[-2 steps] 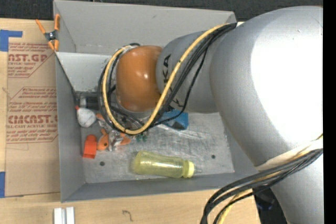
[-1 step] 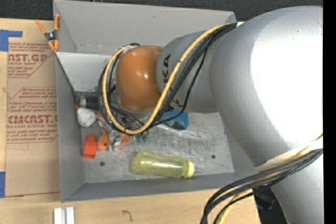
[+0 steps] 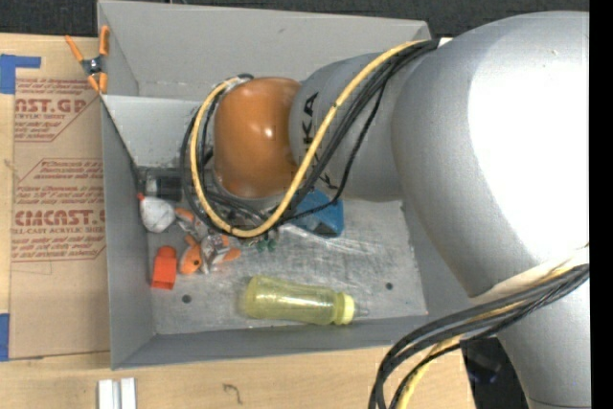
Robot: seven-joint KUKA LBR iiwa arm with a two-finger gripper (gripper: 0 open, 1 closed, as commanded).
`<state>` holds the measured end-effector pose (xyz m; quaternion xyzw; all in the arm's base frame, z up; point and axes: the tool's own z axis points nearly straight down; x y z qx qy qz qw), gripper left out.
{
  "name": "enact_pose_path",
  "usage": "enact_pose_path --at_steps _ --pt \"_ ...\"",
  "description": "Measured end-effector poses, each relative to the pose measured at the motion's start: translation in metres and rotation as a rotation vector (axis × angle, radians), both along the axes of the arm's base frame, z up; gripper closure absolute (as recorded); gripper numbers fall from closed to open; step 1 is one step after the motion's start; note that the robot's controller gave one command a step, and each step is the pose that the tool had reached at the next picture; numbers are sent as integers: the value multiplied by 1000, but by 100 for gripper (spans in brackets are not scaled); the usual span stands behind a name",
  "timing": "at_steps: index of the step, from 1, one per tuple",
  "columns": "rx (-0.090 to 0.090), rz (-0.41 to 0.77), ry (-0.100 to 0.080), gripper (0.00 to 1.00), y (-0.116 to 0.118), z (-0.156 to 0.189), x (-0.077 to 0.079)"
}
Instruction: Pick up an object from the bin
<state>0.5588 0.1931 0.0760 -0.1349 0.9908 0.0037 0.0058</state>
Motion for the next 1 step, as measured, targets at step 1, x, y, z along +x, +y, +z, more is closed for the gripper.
enact_pose_path --at_steps 1 --pt "-6 -51 8 100 29 127 4"
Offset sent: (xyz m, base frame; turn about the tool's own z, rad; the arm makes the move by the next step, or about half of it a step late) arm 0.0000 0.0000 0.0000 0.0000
